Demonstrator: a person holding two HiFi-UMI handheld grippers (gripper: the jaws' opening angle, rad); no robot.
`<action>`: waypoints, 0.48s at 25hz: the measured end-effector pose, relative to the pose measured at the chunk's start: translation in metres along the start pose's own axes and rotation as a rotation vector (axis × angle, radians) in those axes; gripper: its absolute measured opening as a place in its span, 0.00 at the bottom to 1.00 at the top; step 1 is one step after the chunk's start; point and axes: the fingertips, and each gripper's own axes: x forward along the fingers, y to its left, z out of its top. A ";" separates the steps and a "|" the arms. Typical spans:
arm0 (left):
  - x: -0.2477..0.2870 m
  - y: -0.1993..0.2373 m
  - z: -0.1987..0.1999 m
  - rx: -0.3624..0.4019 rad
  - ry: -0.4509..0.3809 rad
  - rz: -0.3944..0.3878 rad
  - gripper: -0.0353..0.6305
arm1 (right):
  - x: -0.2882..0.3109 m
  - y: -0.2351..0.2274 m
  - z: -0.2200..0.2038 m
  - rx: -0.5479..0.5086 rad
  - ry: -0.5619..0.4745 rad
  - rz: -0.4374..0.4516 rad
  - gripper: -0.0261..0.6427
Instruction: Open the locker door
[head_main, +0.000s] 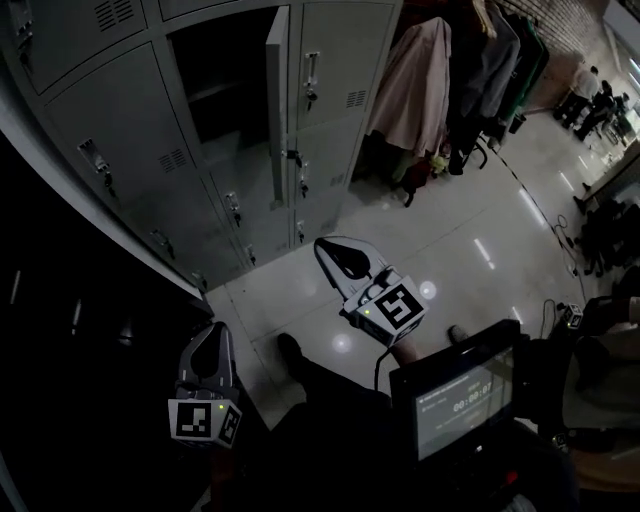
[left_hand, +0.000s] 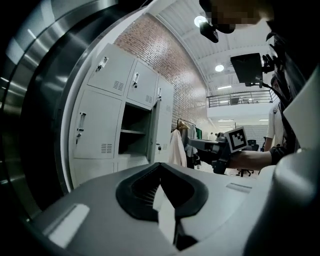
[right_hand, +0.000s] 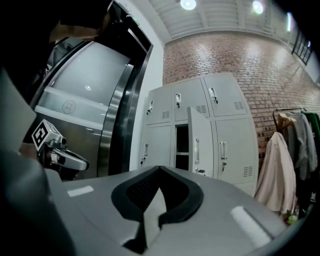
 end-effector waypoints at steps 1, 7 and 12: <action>-0.013 -0.011 -0.007 -0.012 0.001 0.001 0.08 | -0.019 0.010 0.000 0.001 0.007 -0.007 0.04; -0.088 -0.089 -0.041 -0.064 0.045 -0.025 0.08 | -0.121 0.065 0.009 0.018 0.036 -0.014 0.04; -0.124 -0.124 -0.044 -0.034 0.052 -0.022 0.08 | -0.169 0.090 0.024 0.026 -0.008 -0.003 0.04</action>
